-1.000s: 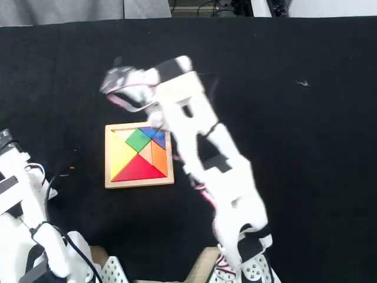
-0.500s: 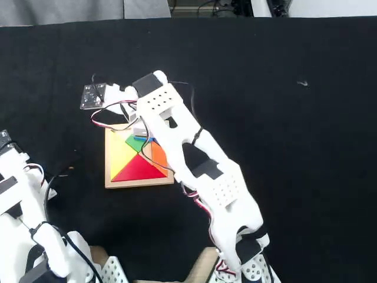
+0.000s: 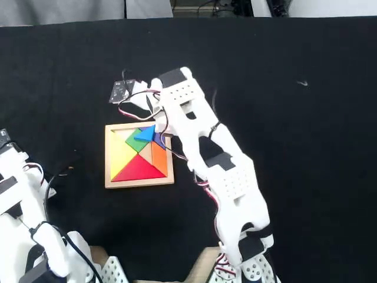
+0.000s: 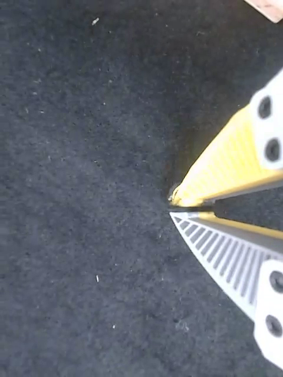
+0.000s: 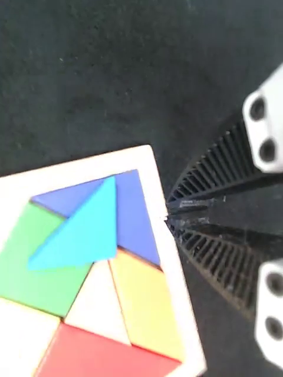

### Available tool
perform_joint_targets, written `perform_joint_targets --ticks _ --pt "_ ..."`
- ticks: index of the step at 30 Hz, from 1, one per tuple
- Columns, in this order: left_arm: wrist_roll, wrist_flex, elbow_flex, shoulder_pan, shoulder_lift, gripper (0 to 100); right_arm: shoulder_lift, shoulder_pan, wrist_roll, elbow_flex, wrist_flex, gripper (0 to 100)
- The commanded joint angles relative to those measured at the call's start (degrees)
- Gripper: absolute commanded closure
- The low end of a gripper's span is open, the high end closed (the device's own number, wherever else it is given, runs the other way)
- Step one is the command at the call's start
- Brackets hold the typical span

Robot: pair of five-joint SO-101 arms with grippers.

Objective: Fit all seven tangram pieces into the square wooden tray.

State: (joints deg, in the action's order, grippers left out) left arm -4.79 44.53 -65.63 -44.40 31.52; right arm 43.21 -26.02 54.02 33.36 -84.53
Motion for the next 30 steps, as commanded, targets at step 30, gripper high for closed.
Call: perform_joint_targets --ticks 30 --pt "-0.4 -1.1 0.8 1.1 0.8 97 2.5 -12.6 -13.6 7.7 11.8 98.7"
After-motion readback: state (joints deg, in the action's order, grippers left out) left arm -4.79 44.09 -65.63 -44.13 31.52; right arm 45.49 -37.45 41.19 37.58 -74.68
